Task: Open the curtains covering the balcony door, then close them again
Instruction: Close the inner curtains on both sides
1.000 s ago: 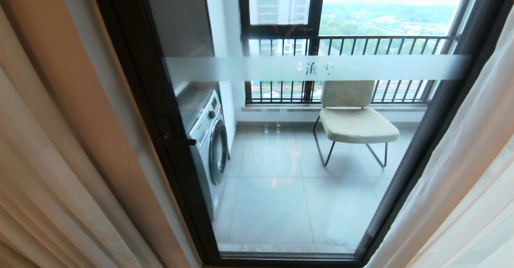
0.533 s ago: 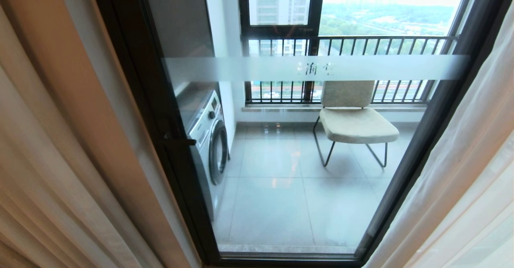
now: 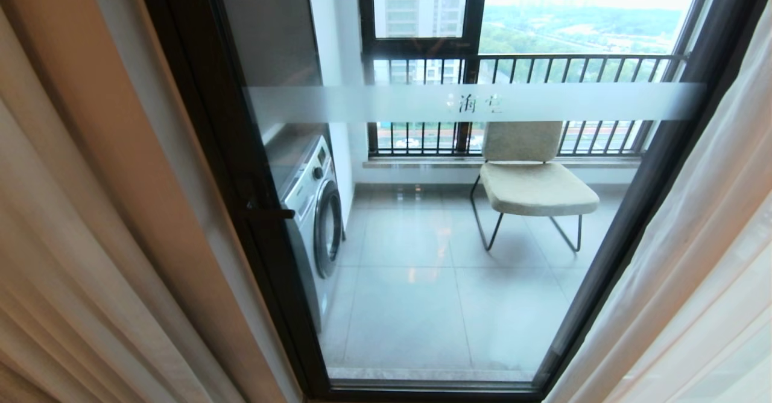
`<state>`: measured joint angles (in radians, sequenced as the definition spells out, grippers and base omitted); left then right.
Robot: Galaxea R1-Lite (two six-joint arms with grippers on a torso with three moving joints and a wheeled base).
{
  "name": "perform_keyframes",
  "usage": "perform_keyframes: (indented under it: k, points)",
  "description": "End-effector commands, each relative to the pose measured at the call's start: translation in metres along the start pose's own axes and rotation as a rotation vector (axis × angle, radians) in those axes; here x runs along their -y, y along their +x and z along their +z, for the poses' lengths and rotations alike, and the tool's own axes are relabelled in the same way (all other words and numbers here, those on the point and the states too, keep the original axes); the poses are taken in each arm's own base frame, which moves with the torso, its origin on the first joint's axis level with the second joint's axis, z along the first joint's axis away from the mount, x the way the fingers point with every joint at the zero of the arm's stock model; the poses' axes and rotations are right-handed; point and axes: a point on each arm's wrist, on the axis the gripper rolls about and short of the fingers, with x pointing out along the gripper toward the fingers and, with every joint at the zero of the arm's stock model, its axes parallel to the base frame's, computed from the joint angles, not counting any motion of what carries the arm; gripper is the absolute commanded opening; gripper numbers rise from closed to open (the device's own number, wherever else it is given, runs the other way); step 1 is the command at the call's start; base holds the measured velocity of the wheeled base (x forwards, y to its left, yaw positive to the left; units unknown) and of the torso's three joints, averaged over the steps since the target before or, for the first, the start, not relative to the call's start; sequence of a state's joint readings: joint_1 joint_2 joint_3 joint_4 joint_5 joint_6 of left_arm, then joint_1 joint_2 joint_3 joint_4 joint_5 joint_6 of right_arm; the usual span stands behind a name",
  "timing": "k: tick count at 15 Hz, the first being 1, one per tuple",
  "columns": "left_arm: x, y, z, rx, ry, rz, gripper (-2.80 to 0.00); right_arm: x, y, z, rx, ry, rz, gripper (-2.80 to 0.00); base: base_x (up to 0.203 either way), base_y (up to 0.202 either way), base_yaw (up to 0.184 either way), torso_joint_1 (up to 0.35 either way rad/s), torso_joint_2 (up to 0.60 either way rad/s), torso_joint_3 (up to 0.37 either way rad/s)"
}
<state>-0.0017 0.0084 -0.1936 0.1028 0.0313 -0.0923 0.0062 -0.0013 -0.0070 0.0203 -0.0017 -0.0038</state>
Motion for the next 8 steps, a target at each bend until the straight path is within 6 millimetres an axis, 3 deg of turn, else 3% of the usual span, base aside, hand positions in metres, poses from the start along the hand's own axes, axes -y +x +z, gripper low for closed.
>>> perform_keyframes:
  k: [1,8]
  points:
    - [0.002,0.000,0.023,0.021,-0.001,0.014,-2.80,0.000,0.000,0.000,-0.001,-0.001,0.000,-2.80,0.000,0.000,0.000,0.000,0.00,0.000]
    - [0.008,0.036,0.127,0.039,0.009,0.205,-2.80,0.000,0.000,0.000,-0.001,-0.001,0.000,-2.80,0.000,0.000,0.000,0.000,0.00,0.000]
